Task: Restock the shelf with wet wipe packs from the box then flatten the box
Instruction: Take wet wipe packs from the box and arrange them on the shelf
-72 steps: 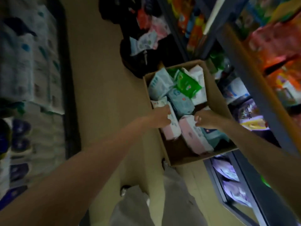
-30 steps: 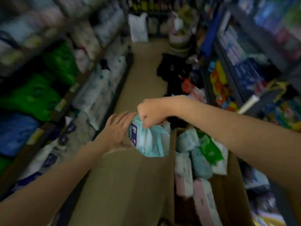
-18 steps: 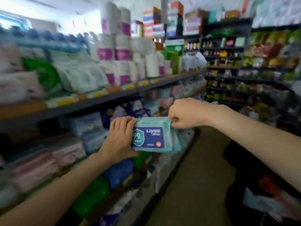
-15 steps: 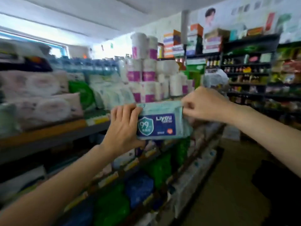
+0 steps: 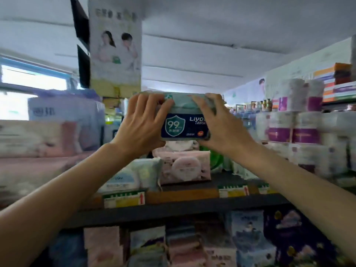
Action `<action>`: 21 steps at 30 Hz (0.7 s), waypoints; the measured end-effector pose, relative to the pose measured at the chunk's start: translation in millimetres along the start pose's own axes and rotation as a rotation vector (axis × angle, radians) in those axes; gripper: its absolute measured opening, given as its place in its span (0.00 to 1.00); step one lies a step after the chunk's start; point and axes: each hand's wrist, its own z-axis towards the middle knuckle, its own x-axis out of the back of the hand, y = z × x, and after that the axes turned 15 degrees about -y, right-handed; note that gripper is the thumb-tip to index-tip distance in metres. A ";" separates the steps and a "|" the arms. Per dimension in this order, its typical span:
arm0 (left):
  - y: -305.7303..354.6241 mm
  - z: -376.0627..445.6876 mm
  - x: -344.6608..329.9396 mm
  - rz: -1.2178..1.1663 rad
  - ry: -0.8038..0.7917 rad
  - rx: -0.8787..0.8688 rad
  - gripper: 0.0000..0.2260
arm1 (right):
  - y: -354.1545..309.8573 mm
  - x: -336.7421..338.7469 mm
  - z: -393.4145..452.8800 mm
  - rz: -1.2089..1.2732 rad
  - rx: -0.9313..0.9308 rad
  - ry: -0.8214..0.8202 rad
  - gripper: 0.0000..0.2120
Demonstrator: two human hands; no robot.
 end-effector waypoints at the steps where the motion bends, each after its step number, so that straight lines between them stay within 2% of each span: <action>1: -14.8 -2.1 -2.5 0.031 -0.018 0.015 0.31 | -5.9 -4.8 15.3 0.045 0.038 0.039 0.46; 8: -85.1 -20.7 -31.2 0.187 -0.317 0.181 0.41 | -48.8 -58.8 109.6 0.177 0.218 0.141 0.36; 11: -99.0 -27.0 -50.1 0.242 -0.442 0.197 0.41 | -63.7 -87.0 133.0 0.203 0.248 0.153 0.33; 16: -108.9 -42.0 -88.7 0.324 -0.731 0.197 0.45 | -73.9 -123.6 155.5 0.213 0.306 0.012 0.29; 21: -110.9 -58.0 -109.0 0.318 -0.858 0.060 0.46 | -68.9 -137.8 157.7 0.151 0.397 -0.161 0.31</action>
